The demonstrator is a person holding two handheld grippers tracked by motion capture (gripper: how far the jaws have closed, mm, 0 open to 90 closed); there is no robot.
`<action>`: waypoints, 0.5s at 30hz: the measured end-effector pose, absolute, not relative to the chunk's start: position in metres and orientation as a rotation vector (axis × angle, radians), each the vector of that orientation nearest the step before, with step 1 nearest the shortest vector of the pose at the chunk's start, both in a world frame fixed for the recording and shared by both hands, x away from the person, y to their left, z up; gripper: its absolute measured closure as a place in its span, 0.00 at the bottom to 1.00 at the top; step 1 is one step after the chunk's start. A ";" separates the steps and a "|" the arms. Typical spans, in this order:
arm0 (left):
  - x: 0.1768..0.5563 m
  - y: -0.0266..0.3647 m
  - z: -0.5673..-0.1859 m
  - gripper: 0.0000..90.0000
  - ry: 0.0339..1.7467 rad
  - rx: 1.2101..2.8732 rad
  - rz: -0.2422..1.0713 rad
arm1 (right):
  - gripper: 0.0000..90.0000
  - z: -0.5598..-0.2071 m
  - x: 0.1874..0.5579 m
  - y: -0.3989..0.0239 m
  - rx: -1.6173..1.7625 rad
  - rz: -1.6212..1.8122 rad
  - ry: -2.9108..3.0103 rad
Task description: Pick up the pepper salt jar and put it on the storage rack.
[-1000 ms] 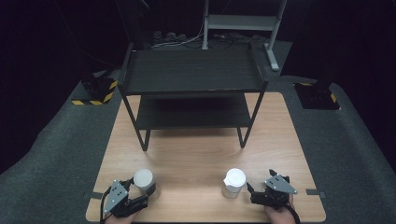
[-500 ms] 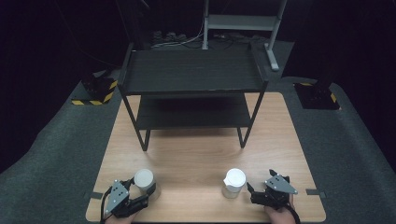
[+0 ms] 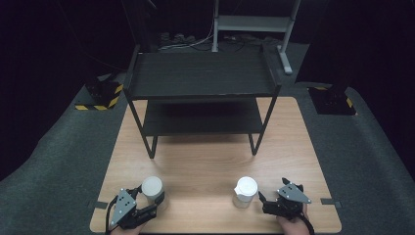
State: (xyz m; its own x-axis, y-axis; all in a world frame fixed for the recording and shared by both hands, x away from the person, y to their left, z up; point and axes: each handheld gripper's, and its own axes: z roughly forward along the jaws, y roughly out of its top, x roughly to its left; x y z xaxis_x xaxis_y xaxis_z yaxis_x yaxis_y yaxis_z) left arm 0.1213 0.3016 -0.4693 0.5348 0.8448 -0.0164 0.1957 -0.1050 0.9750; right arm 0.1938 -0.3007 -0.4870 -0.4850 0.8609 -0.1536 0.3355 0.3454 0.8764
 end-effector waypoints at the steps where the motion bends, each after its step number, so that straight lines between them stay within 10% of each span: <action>1: 0.121 0.302 -0.469 0.38 0.903 1.615 0.699 | 0.00 -0.487 0.194 -0.301 1.041 1.087 1.989; 15: 0.119 0.293 -0.438 0.38 0.865 1.605 0.699 | 0.00 -0.487 0.194 -0.302 1.040 1.093 1.989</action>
